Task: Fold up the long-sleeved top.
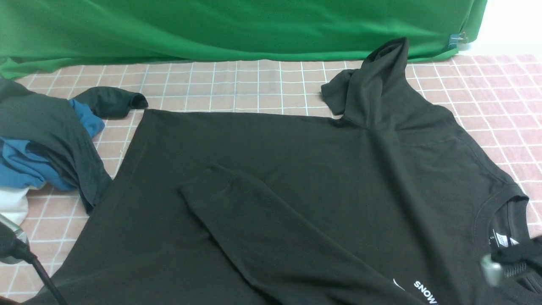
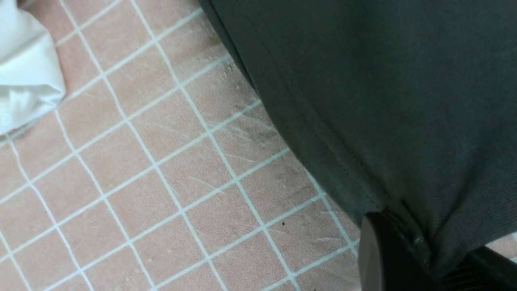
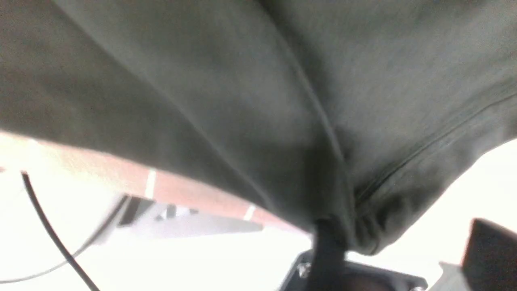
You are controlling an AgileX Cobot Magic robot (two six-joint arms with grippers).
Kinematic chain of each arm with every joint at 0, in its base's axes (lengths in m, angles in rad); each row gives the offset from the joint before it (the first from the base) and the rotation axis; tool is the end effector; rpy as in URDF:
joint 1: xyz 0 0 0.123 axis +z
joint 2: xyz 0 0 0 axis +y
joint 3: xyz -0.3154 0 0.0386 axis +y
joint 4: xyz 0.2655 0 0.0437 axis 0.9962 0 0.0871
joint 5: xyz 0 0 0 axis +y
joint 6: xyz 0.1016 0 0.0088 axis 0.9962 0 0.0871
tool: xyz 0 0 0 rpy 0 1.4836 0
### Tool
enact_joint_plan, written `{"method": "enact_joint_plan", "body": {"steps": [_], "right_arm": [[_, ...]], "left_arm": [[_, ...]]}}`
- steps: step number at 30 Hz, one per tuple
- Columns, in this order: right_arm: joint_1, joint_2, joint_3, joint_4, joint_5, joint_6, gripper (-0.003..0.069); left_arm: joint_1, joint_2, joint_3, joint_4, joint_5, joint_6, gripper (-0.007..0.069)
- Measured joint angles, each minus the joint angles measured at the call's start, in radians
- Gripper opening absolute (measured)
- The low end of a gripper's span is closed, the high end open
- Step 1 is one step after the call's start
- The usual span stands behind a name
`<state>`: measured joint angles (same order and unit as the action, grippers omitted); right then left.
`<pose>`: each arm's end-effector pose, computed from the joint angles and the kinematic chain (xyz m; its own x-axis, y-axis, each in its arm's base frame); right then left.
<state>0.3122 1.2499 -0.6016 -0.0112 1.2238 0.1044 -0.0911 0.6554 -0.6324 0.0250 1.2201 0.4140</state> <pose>0.1463 0.0461 0.2094 -0.9563 -0.2031 0.2103 -0.2143 0.9763 -0.0316 0.0808 -0.0050 0.2901 -0.7977 0.4846 -0.3589 0.4481 0.8746 0.1850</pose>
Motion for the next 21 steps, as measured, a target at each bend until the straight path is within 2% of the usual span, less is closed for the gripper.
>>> {"method": "enact_joint_plan", "body": {"steps": [2, 3, 9, 12, 21], "right_arm": [[0.000, 0.000, -0.071, 0.000, -0.036, 0.017, 0.0540], [0.000, 0.001, -0.111, 0.000, -0.077, 0.020, 0.0539], [-0.054, 0.175, -0.415, 0.001, -0.322, 0.013, 0.0413], [-0.113, 0.324, -0.574, 0.011, -0.433, 0.008, 0.0400], [-0.229, 0.845, -1.213, 0.022, -0.518, -0.028, 0.0540]], "left_arm": [[0.000, -0.004, 0.000, 0.000, 0.000, 0.000, 0.0050], [0.000, -0.004, 0.000, 0.000, 0.000, 0.000, 0.0050], [0.000, -0.004, 0.000, 0.000, 0.000, 0.003, 0.0050], [0.000, -0.004, 0.000, 0.006, 0.000, 0.005, 0.0050], [0.000, -0.004, 0.000, 0.019, 0.000, 0.007, 0.0050]]}}
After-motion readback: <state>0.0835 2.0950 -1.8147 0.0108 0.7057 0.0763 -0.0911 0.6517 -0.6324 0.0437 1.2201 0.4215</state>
